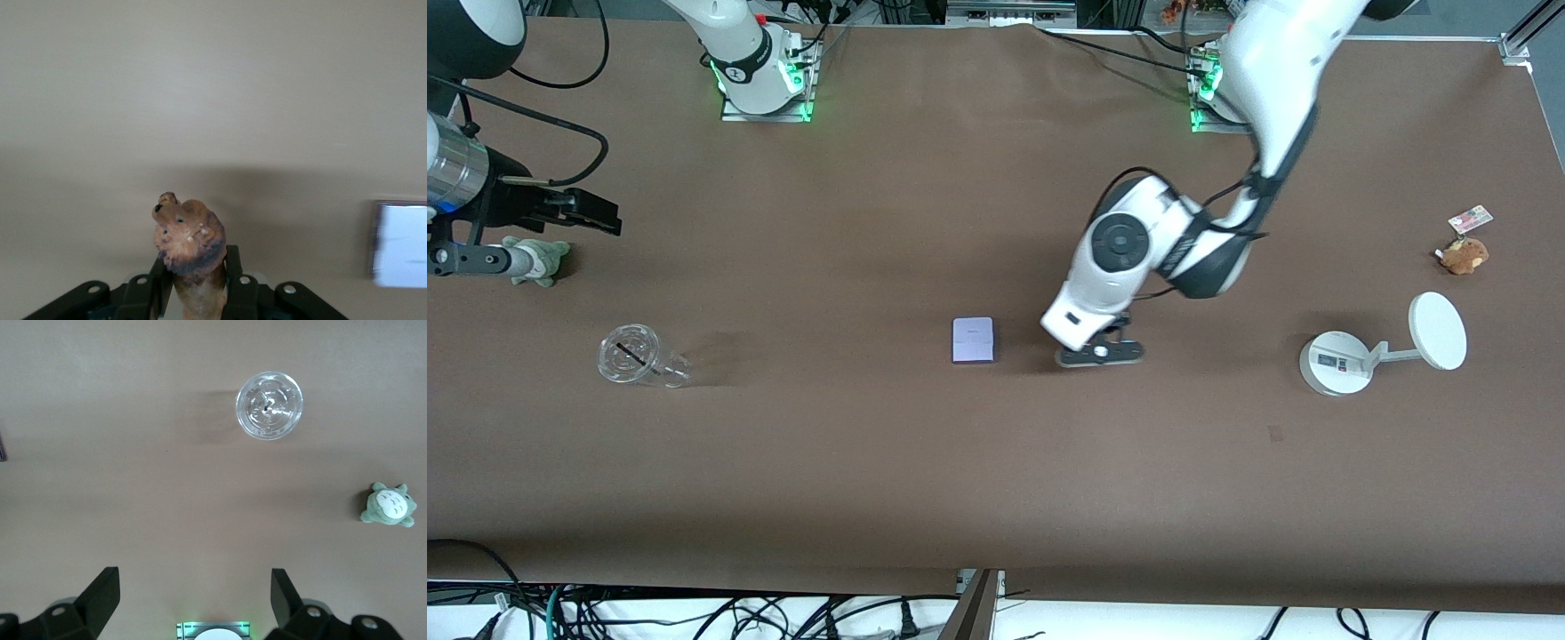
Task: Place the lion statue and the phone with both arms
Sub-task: 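Carry the lion toward the white lamp while the right gripper reaches the phone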
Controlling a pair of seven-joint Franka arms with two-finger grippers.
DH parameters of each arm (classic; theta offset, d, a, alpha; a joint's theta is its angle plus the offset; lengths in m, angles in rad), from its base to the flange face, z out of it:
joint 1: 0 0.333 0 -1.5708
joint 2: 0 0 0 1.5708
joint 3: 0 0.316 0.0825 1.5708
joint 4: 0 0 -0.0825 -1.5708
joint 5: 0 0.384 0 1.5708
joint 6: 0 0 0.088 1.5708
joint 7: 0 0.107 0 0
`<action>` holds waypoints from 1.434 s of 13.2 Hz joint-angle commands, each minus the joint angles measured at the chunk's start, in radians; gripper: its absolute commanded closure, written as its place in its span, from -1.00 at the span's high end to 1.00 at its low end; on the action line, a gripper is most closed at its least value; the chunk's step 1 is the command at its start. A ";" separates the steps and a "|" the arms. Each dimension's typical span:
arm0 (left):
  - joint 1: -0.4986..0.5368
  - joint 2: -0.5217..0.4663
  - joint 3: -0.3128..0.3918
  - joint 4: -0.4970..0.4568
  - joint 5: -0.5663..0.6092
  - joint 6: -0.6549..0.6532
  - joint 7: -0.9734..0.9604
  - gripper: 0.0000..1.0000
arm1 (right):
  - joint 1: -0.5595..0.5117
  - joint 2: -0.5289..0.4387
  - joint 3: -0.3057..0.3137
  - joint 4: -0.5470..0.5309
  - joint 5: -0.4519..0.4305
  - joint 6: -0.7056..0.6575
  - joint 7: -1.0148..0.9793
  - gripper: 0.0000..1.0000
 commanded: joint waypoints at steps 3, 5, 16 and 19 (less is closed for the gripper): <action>0.249 -0.111 -0.008 -0.035 0.024 -0.228 0.331 -0.70 | 0.001 0.001 0.001 0.013 0.015 -0.010 -0.012 1.00; 0.357 -0.099 -0.013 -0.051 0.026 -0.209 0.525 -0.60 | 0.012 0.007 0.001 0.014 0.043 -0.007 -0.010 1.00; 0.500 -0.074 -0.017 -0.376 0.163 0.300 0.592 -0.61 | 0.280 0.174 0.001 0.023 0.077 0.217 0.233 1.00; 0.492 -0.057 -0.019 -0.370 0.161 0.305 0.576 -0.60 | 0.355 0.263 0.001 0.023 0.077 0.330 0.339 1.00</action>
